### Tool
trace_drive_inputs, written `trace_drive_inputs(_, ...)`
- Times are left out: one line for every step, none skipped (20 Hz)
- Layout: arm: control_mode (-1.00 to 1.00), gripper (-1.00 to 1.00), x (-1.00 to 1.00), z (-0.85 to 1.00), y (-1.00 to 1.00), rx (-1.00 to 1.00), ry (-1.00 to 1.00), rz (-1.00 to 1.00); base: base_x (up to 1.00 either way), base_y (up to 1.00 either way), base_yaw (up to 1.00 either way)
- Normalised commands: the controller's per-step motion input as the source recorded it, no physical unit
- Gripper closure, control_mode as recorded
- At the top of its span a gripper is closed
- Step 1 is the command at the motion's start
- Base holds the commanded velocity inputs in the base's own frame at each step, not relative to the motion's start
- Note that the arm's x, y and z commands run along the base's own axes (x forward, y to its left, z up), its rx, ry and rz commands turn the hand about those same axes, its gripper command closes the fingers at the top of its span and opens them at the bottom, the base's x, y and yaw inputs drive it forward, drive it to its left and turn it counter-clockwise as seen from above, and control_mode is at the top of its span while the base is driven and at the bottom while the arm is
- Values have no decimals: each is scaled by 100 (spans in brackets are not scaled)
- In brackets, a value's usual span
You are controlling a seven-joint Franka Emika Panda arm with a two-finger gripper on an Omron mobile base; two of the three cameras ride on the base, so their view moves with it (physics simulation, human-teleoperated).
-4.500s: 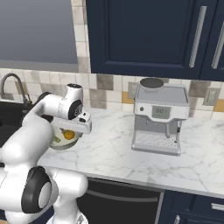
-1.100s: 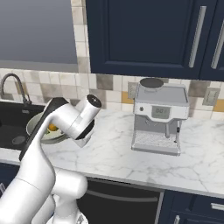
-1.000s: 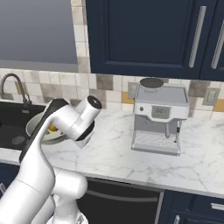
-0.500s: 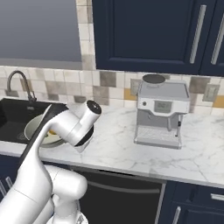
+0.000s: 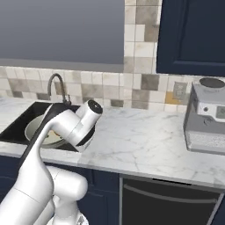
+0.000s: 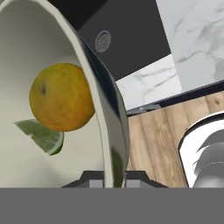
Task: Dump the lemon wedge and orange from the bowl so the bowl can be washed. Place the bowl in the sink after clearing the leftovers.
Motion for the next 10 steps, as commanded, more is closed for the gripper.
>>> trace_drive_inputs(100,100,0,0,0,0,0,0,0,95,0)
trace_drive_inputs(100,100,0,0,0,0,0,0,0,88,0)
trace_drive_inputs(100,100,0,0,0,0,0,0,4,74,0)
trace_drive_inputs(100,100,0,0,0,0,0,0,14,61,0)
trace_drive_inputs(100,100,0,0,0,0,0,0,21,50,0)
trace_drive_inputs(100,100,0,0,0,0,0,0,21,46,0)
trace_drive_inputs(100,100,0,0,0,0,0,0,22,35,0)
trace_drive_inputs(100,100,0,0,0,0,0,0,19,26,0)
trace_drive_inputs(100,100,0,0,0,0,0,0,21,19,0)
trace_drive_inputs(100,100,0,0,0,0,0,0,25,14,0)
